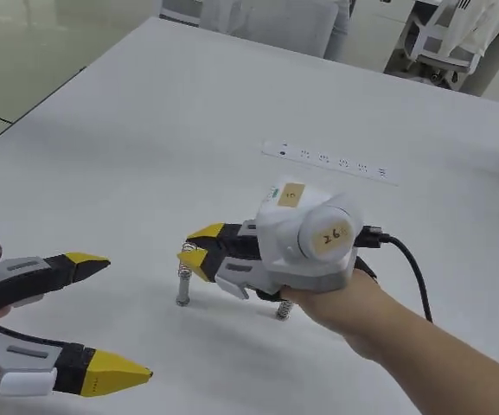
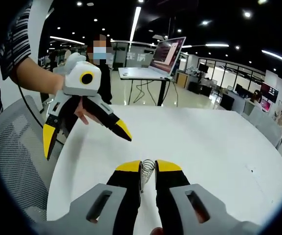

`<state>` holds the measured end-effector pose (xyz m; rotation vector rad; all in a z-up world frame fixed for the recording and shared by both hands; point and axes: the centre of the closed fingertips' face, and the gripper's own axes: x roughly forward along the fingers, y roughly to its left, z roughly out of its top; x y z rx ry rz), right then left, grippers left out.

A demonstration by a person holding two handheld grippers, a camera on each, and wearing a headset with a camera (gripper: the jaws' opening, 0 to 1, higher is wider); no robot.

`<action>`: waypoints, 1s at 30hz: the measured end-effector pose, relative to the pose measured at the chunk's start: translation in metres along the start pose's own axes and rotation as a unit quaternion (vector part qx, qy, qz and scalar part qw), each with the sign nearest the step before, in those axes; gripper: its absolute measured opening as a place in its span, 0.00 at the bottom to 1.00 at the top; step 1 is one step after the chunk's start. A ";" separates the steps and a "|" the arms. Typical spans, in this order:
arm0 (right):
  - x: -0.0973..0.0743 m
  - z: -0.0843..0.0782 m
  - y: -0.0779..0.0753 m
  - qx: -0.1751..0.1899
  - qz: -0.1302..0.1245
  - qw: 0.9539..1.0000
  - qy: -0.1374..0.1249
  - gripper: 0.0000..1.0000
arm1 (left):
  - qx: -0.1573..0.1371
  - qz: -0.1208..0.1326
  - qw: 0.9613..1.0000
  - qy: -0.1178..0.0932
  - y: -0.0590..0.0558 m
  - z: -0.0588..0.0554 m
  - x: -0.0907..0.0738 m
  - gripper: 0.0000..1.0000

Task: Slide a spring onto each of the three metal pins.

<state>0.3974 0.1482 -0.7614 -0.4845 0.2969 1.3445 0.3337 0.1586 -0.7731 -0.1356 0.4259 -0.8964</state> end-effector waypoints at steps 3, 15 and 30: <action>0.003 -0.004 0.001 0.001 0.004 1.000 0.004 0.08 | -0.002 0.001 1.000 -0.001 0.001 0.000 -0.001 0.98; 0.021 -0.032 0.008 -0.006 0.016 0.999 0.042 0.08 | -0.003 0.002 1.000 0.000 0.001 0.000 0.000 0.98; 0.026 -0.045 0.008 0.010 0.006 0.998 0.054 0.08 | -0.002 0.000 1.000 -0.004 -0.001 0.003 0.004 0.98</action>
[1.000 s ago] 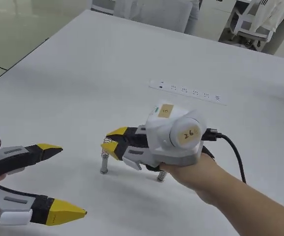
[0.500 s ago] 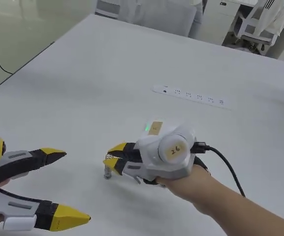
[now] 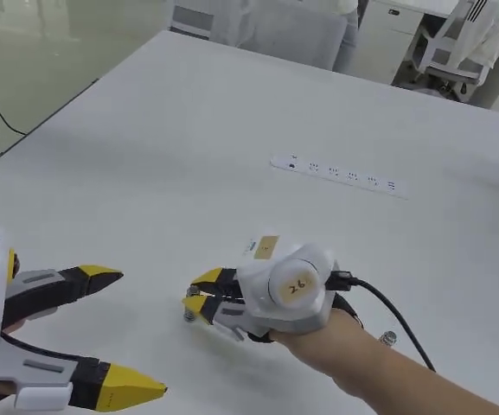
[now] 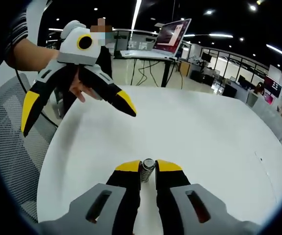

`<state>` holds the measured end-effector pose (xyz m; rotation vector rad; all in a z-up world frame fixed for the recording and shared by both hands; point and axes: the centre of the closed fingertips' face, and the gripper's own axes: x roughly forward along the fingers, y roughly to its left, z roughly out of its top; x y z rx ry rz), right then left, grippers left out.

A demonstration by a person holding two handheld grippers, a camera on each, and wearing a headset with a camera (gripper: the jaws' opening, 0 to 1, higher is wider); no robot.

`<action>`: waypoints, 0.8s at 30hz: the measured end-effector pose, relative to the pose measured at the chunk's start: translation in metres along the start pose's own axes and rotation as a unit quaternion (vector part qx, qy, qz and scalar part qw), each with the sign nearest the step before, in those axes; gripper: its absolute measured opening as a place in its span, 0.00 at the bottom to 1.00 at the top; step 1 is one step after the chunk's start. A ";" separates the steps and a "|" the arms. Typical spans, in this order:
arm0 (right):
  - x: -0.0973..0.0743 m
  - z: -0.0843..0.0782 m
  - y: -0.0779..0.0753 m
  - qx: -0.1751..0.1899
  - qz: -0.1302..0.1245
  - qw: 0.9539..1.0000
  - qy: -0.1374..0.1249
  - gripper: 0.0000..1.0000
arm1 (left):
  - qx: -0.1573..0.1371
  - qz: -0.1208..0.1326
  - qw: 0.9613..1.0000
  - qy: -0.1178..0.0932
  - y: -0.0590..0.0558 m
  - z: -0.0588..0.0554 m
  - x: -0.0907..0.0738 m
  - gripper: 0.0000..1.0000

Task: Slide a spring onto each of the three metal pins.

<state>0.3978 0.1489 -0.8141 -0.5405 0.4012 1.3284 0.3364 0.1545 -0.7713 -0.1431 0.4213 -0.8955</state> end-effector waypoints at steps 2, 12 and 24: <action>0.000 0.000 -0.001 0.003 -0.003 1.000 0.000 0.10 | 0.001 0.000 1.000 0.000 0.000 0.001 0.001 0.98; -0.010 0.012 -0.002 0.024 -0.011 0.999 -0.023 0.15 | 0.008 -0.005 1.000 -0.006 -0.001 0.012 0.006 0.98; -0.039 0.011 -0.011 0.047 -0.033 0.997 -0.043 0.26 | 0.016 -0.011 1.000 -0.010 -0.004 0.020 0.014 0.98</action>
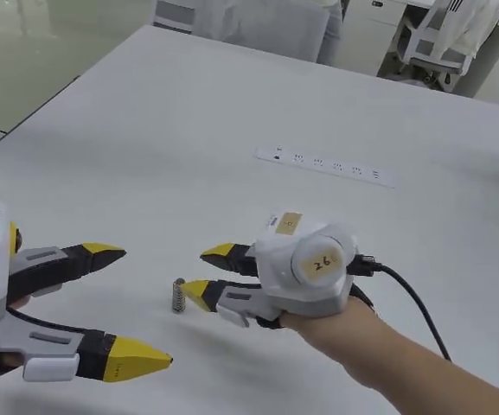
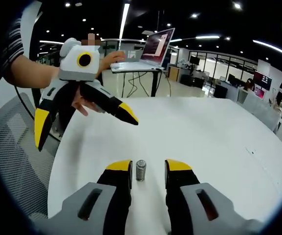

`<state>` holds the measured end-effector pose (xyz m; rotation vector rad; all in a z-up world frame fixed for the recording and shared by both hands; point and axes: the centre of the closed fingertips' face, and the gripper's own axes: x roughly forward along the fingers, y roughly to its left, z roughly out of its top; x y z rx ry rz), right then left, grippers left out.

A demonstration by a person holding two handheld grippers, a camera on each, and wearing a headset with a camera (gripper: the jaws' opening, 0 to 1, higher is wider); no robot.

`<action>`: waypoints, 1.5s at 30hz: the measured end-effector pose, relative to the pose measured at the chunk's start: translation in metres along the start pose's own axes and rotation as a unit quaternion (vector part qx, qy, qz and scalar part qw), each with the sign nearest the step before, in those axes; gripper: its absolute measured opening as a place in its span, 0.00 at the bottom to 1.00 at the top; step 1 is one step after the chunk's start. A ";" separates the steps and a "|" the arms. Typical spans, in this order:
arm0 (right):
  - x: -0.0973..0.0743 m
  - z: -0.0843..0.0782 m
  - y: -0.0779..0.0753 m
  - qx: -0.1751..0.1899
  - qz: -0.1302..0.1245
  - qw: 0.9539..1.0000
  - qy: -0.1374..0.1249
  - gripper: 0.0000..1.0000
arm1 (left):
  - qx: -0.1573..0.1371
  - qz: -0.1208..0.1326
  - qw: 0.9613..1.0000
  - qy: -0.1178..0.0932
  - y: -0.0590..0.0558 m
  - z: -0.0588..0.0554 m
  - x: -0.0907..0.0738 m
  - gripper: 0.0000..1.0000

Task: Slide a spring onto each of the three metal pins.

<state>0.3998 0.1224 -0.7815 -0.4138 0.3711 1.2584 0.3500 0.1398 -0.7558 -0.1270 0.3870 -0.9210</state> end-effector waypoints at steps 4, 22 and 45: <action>-0.010 -0.005 -0.004 0.011 -0.012 1.000 -0.002 0.32 | 0.000 -0.002 1.000 -0.003 -0.001 0.002 0.003 0.98; -0.069 -0.025 -0.016 0.061 -0.063 0.995 -0.039 0.61 | 0.014 0.004 1.000 -0.004 0.001 0.007 0.016 0.98; -0.153 -0.077 -0.036 0.125 -0.135 0.981 -0.058 0.99 | 0.036 0.013 0.999 -0.002 0.000 0.006 0.014 0.98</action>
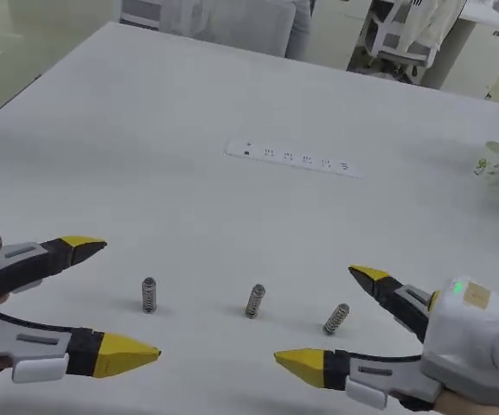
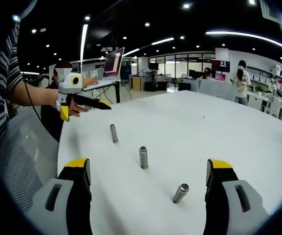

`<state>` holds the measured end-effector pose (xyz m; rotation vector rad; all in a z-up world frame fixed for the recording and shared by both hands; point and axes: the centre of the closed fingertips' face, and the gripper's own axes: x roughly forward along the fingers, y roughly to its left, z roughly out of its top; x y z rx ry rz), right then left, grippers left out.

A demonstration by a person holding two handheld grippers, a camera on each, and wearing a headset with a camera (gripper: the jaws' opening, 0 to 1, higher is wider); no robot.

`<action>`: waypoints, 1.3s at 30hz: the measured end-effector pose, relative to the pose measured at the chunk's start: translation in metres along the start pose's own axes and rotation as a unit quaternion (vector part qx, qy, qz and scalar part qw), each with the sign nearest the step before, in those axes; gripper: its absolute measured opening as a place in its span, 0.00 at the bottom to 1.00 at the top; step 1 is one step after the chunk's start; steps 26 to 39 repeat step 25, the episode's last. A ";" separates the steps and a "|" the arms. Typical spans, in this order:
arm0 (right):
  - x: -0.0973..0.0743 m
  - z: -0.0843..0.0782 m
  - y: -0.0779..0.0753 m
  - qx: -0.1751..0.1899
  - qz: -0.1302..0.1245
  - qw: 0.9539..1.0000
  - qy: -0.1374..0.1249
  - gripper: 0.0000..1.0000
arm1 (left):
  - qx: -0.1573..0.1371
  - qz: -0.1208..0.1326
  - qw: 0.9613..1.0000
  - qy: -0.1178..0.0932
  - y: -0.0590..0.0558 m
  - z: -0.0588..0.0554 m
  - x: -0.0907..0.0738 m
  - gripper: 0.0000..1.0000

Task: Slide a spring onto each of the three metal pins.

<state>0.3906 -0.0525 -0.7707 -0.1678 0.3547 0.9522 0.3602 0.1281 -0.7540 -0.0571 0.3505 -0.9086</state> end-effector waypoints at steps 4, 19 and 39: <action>-0.008 -0.005 -0.002 0.011 -0.005 1.000 0.000 0.99 | 0.005 0.003 1.000 0.001 -0.001 -0.001 -0.003 0.98; -0.044 -0.026 -0.010 0.013 -0.034 0.999 0.017 0.99 | 0.008 0.025 1.000 0.003 0.002 -0.009 -0.018 0.98; -0.051 -0.034 -0.012 0.017 -0.041 0.999 0.023 0.99 | 0.006 0.033 0.999 0.002 0.004 -0.007 -0.022 0.98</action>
